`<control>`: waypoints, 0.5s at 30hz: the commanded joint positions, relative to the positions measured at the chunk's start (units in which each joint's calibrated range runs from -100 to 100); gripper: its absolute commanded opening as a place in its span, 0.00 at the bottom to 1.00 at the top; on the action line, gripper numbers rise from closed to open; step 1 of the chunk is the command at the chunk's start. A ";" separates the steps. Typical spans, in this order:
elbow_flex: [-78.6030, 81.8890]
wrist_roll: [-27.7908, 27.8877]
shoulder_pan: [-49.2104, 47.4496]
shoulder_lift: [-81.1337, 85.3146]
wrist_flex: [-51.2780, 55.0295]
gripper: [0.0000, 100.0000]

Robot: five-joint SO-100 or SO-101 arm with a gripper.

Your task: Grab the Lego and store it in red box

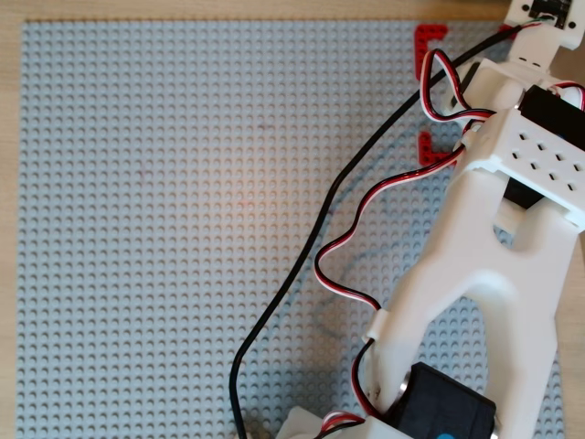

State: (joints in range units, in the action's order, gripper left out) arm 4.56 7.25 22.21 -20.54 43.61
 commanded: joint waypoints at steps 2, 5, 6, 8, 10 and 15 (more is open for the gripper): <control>-3.11 -0.17 -0.14 1.13 2.00 0.18; -4.56 -0.17 -0.22 1.64 5.07 0.18; -4.83 -0.17 -0.22 1.98 5.86 0.18; -5.20 -0.17 -0.22 2.91 7.18 0.18; -6.02 -0.17 -0.96 4.86 8.76 0.15; -10.47 -0.17 -2.75 12.91 17.62 0.01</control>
State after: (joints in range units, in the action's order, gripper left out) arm -1.07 7.25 20.83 -15.72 55.96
